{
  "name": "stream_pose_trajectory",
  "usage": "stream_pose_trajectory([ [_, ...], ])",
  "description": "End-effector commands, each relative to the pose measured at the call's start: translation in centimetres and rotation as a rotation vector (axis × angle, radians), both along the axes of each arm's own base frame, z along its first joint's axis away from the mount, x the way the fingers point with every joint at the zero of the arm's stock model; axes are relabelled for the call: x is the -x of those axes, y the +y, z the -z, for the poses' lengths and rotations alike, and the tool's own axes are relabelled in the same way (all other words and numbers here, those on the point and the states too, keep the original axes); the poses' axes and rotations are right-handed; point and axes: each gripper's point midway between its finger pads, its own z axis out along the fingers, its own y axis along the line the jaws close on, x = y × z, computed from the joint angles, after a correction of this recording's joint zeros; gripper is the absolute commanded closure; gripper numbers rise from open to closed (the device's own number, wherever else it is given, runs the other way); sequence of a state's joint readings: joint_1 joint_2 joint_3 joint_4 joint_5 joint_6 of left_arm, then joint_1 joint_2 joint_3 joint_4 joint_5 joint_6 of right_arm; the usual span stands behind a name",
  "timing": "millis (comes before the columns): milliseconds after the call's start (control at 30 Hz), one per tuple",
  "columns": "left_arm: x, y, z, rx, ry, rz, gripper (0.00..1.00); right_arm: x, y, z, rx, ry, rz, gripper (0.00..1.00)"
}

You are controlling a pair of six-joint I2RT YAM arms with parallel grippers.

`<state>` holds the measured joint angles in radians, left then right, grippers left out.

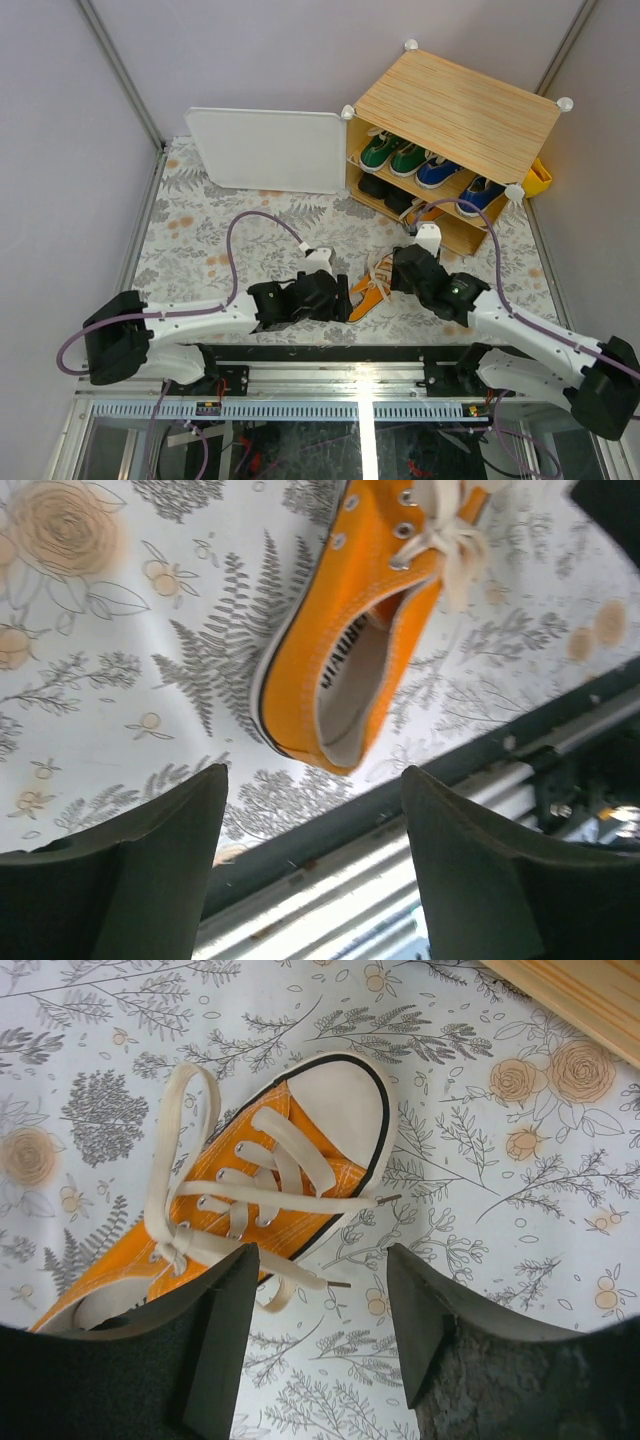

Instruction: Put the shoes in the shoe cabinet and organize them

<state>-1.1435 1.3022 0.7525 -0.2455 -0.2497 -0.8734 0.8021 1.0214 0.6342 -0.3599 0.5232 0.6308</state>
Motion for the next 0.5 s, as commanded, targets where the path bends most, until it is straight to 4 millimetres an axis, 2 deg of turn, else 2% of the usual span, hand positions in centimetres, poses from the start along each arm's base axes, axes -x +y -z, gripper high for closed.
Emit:
stream_pose_trajectory([
  [0,-2.3,0.8,0.6,-0.088,-0.119,-0.015,0.32,0.9,-0.5,-2.8,-0.023,-0.010,-0.032,0.39],
  [133,-2.5,-1.1,-0.5,0.017,-0.171,0.039,0.32,1.5,-1.6,-4.1,-0.037,-0.049,-0.016,0.37],
  [233,-3.3,-1.6,-0.2,0.003,-0.184,0.022,0.33,2.1,-2.4,-4.8,-0.044,-0.060,-0.010,0.37],
  [467,-3.4,-3.3,2.6,-0.051,-0.113,0.048,0.45,3.2,-3.5,-6.4,-0.053,-0.071,-0.017,0.36],
])
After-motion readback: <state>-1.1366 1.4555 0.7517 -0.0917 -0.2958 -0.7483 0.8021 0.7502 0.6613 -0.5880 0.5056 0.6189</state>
